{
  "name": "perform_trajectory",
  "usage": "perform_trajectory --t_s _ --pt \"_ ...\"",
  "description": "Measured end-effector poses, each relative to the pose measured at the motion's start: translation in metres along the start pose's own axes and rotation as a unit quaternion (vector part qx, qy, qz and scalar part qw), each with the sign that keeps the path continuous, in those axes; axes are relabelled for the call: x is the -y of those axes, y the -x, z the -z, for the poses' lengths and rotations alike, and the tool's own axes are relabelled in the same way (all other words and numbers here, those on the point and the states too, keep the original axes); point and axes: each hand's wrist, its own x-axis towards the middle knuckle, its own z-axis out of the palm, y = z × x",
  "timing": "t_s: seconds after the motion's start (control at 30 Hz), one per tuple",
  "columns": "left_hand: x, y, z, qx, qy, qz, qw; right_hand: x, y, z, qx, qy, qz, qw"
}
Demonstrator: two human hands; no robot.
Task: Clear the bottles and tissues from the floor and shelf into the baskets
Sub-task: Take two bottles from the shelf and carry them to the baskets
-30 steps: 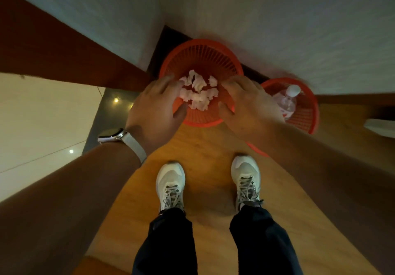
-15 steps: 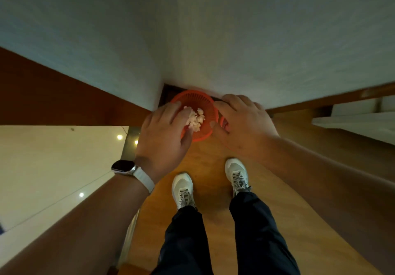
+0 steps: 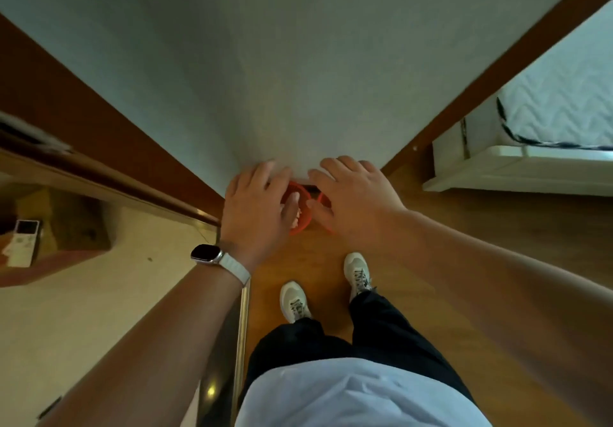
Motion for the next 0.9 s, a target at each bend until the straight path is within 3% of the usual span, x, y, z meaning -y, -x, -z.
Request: perform_trajectory --t_s 0.4,0.67,0.9 --pt "-0.151 -0.011 0.051 -0.022 -0.062 -0.177 0.982 -0.078 0.133 0.099 -0.11 0.019 -0.105 0.988" --pt "-0.329 -0.032 0.055 -0.056 -0.037 -0.275 0.959 -0.184 0.273 0.138 -0.163 0.017 -0.187 0.969" --pt "-0.483 -0.041 0.015 -0.082 -0.014 -0.388 0.918 -0.275 0.406 0.148 -0.188 0.02 -0.284 0.94"
